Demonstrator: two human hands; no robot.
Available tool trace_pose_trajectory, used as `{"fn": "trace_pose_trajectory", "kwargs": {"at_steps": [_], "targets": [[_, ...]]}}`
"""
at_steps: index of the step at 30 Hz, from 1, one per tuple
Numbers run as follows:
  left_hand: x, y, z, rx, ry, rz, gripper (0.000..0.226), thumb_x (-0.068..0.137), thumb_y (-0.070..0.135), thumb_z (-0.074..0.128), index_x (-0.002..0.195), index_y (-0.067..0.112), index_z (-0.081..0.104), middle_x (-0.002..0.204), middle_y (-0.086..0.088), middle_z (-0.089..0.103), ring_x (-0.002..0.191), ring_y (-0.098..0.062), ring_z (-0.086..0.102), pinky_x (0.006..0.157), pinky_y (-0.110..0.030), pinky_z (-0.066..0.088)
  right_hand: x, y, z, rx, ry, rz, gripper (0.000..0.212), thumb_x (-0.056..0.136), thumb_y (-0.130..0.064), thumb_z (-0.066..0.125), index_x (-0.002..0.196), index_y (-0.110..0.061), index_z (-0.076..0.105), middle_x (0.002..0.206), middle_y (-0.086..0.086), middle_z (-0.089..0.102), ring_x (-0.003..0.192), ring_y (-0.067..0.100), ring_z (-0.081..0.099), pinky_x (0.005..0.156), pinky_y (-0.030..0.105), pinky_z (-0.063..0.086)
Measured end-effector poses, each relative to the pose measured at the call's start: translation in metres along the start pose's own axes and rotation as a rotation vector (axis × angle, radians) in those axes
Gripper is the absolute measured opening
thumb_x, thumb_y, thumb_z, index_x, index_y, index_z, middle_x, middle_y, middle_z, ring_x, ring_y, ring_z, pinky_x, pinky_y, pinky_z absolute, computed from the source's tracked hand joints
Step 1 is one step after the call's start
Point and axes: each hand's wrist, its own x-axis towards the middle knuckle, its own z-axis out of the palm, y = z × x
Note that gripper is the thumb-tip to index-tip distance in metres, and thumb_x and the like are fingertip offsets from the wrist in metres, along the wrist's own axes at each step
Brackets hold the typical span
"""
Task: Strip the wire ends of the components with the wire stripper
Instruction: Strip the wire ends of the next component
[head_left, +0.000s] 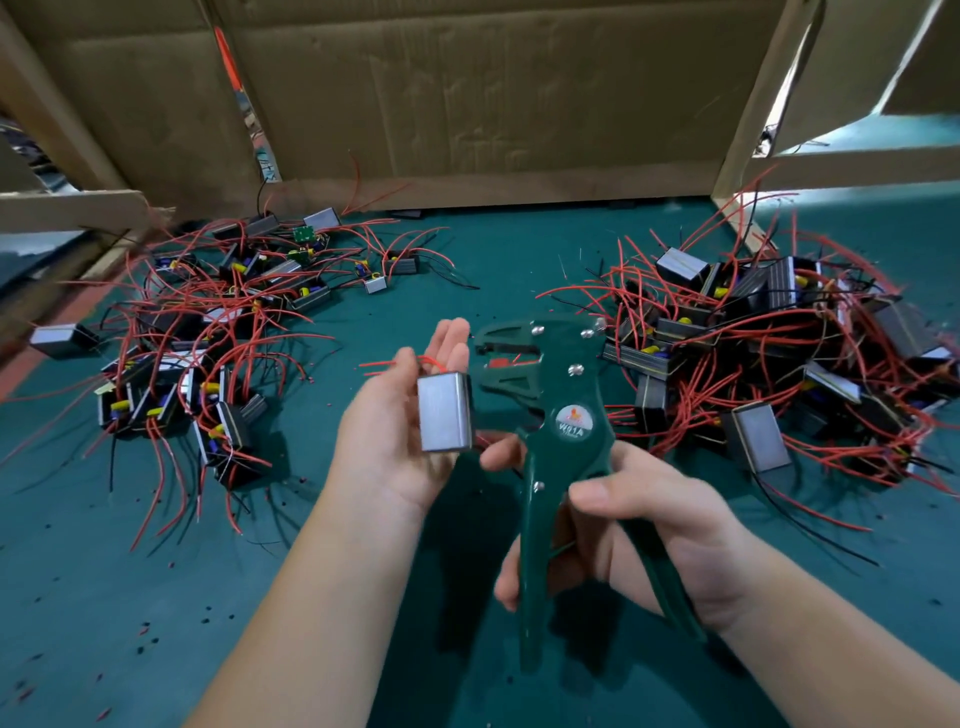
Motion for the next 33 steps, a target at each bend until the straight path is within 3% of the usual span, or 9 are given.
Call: {"fn": "trace_pose_trajectory", "kwargs": {"at_steps": [6,8,10,12,16,19,23,27,33], "targets": [[0.008,0.009,-0.002,0.204,0.152,0.219,0.023,0.103,0.011,0.037,0.121,0.002,0.047,0.103,-0.012,0.067,0.075,-0.014,0.066,0.068,-0.024,0.055,-0.002,-0.001,-0.003,0.006,-0.064,0.049,0.071,0.063,-0.031,0.078,0.124,-0.001,0.057,0.125,0.017,0.059,0.075,0.039,0.067,0.068,0.040,0.053],[0.008,0.013,-0.004,0.458,0.256,0.463,0.042,0.095,0.000,0.046,0.135,-0.001,0.034,0.088,-0.005,0.056,0.072,-0.015,0.056,0.070,-0.030,0.047,-0.003,-0.004,-0.005,0.101,-0.119,0.028,0.074,0.068,-0.029,0.075,0.132,0.000,0.051,0.136,0.018,0.053,0.077,0.039,0.067,0.073,0.045,0.054],[0.009,0.015,-0.009,0.772,0.350,0.662,0.072,0.088,0.003,0.053,0.147,0.000,0.011,0.110,-0.008,0.058,0.098,-0.019,0.057,0.091,-0.032,0.043,-0.005,-0.009,-0.006,0.157,-0.154,-0.005,0.075,0.072,-0.029,0.071,0.137,-0.001,0.046,0.143,0.015,0.047,0.081,0.037,0.067,0.078,0.048,0.052],[0.008,0.013,-0.014,0.970,0.417,0.772,0.097,0.083,0.011,0.057,0.149,0.003,-0.014,0.156,-0.020,0.017,0.143,-0.024,0.022,0.117,-0.031,0.016,-0.005,-0.011,-0.008,0.186,-0.119,-0.038,0.077,0.070,-0.030,0.073,0.137,-0.003,0.047,0.143,0.012,0.048,0.081,0.036,0.067,0.077,0.048,0.053],[-0.003,0.007,-0.007,1.127,0.484,1.012,0.099,0.076,0.016,0.059,0.152,0.007,-0.003,0.159,-0.016,-0.006,0.144,-0.016,-0.002,0.103,-0.008,-0.012,-0.004,-0.012,-0.011,0.206,0.095,-0.090,0.084,0.054,-0.028,0.083,0.129,-0.002,0.056,0.136,0.014,0.055,0.075,0.039,0.068,0.070,0.049,0.056],[-0.016,0.005,0.000,1.325,0.105,1.190,0.075,0.069,0.012,0.057,0.142,0.011,0.039,0.152,-0.012,0.031,0.142,-0.021,0.023,0.118,-0.026,0.008,-0.002,-0.013,-0.012,0.228,0.156,-0.094,0.083,0.048,-0.025,0.084,0.123,0.000,0.060,0.126,0.016,0.061,0.072,0.040,0.068,0.069,0.049,0.057],[-0.025,-0.007,0.002,1.509,-0.513,0.881,0.069,0.065,0.005,0.050,0.132,0.020,0.051,0.128,0.008,0.058,0.115,-0.013,0.056,0.106,-0.033,0.038,-0.004,-0.016,-0.010,0.217,0.113,-0.092,0.070,0.050,-0.024,0.081,0.115,-0.003,0.067,0.109,0.015,0.067,0.073,0.039,0.068,0.070,0.049,0.057],[-0.017,-0.007,-0.007,1.525,-0.551,0.722,0.063,0.080,0.010,0.065,0.133,0.031,0.039,0.106,0.022,0.065,0.090,-0.001,0.063,0.080,-0.005,0.040,-0.008,-0.020,-0.009,0.206,0.084,-0.128,0.064,0.053,-0.026,0.081,0.111,-0.003,0.068,0.099,0.015,0.064,0.071,0.038,0.067,0.069,0.049,0.056],[-0.010,-0.006,-0.010,1.661,-0.515,0.820,0.004,0.085,0.022,0.063,0.086,0.026,0.061,0.073,0.019,0.062,0.073,0.007,0.056,0.067,-0.008,0.040,-0.008,-0.023,-0.009,0.145,0.069,-0.125,0.071,0.055,-0.028,0.081,0.117,0.000,0.064,0.098,0.015,0.063,0.071,0.039,0.066,0.068,0.049,0.056]]}}
